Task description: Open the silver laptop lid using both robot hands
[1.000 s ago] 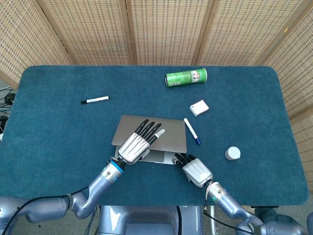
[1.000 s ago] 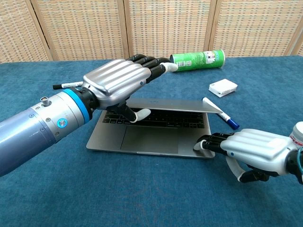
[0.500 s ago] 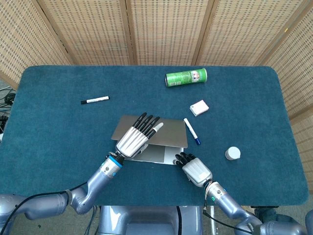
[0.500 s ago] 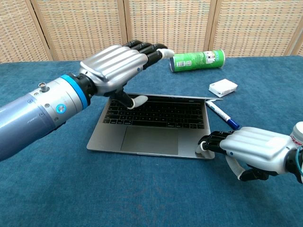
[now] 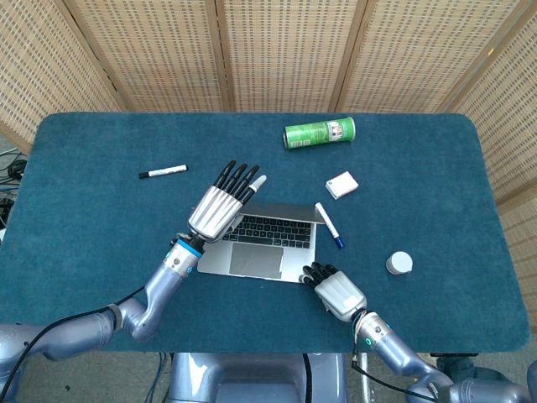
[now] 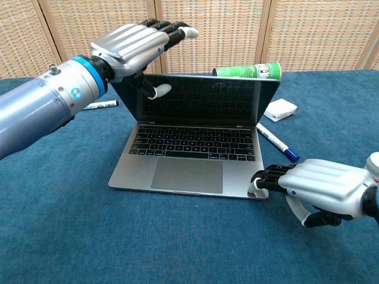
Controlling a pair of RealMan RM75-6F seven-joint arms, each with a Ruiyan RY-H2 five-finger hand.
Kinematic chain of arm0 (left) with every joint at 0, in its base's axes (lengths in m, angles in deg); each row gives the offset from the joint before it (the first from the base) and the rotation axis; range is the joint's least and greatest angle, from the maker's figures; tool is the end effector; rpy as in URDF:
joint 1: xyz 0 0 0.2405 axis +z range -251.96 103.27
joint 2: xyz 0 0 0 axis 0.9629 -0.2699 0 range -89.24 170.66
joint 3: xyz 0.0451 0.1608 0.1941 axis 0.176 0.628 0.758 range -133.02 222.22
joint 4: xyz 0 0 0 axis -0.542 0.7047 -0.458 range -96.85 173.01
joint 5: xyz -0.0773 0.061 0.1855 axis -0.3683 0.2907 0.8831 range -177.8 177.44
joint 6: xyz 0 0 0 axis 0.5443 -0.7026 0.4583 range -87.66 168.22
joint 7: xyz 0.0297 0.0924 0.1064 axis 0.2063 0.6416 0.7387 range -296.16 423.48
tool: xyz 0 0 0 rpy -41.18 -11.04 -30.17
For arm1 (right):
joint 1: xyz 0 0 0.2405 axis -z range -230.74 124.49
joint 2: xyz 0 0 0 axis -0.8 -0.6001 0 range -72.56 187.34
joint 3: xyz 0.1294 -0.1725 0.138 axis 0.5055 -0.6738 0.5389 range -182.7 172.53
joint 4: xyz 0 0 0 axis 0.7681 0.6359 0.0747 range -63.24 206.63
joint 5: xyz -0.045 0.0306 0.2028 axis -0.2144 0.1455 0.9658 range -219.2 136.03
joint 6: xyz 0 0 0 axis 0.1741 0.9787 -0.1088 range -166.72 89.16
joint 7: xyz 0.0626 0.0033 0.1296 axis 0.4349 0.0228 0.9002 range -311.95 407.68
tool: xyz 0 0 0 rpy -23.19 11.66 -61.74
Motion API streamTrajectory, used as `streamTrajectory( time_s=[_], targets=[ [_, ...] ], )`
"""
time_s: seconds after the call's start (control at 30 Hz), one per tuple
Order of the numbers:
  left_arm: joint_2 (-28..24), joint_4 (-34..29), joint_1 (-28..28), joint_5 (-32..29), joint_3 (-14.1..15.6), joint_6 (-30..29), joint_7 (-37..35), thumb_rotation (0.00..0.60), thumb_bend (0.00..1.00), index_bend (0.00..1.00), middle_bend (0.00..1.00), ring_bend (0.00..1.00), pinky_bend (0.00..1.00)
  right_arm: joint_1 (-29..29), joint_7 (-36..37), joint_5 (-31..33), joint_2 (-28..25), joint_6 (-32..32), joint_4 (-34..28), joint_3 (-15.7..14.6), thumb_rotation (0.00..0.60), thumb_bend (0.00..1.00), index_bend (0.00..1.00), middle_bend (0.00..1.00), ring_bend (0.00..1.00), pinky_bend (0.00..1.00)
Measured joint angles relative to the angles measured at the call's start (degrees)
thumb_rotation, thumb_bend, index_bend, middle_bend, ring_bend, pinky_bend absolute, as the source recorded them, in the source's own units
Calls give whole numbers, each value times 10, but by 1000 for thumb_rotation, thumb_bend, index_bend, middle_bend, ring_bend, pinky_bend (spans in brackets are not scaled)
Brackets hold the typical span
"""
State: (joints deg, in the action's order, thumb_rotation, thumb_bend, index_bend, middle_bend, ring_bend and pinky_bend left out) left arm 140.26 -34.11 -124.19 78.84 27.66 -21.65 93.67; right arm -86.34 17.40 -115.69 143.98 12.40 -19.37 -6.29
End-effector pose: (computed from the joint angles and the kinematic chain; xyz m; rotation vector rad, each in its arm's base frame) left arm -0.0607 0.3730 -0.0266 -1.8538 -0.3656 -1.1101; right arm -0.1943 -0.2485 -0.0452 2.1945 -0.8212 0.6477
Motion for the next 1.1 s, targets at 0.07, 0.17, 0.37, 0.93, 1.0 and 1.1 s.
streamTrajectory(
  time_s=[0.07,0.17,0.37,0.93,1.0,1.1],
  targets=[
    [-2,11,-5,-4,-4,2,-2,600,347,0,0,0,0,-1,3,-3,-1,0,2,-1,600,1000,197,206,52,167],
    [-5,22,-10,-12,-10,7,-11,600,222,0,0,0,0,-3,8,-4,-1,-2,4,-1,600,1000,197,206,52,167],
    [-3,55,-24,-16,-20,13,-46,600,147,0,0,0,0,-7,18,-8,-2,-6,9,-2,600,1000,197,206,52,167],
    [22,151,-92,-47,-53,31,-57,600,165,0,0,0,0,-15,49,-15,-17,-11,14,0,600,1000,197,206,52,167],
    [25,156,-94,-56,-54,36,-52,600,202,0,0,0,0,-16,49,-14,-17,-10,13,1,600,1000,197,206,52,167],
    [33,170,-100,-67,-52,42,-42,600,315,0,0,0,0,-17,49,-13,-20,-10,11,1,600,1000,197,206,52,167]
  ],
)
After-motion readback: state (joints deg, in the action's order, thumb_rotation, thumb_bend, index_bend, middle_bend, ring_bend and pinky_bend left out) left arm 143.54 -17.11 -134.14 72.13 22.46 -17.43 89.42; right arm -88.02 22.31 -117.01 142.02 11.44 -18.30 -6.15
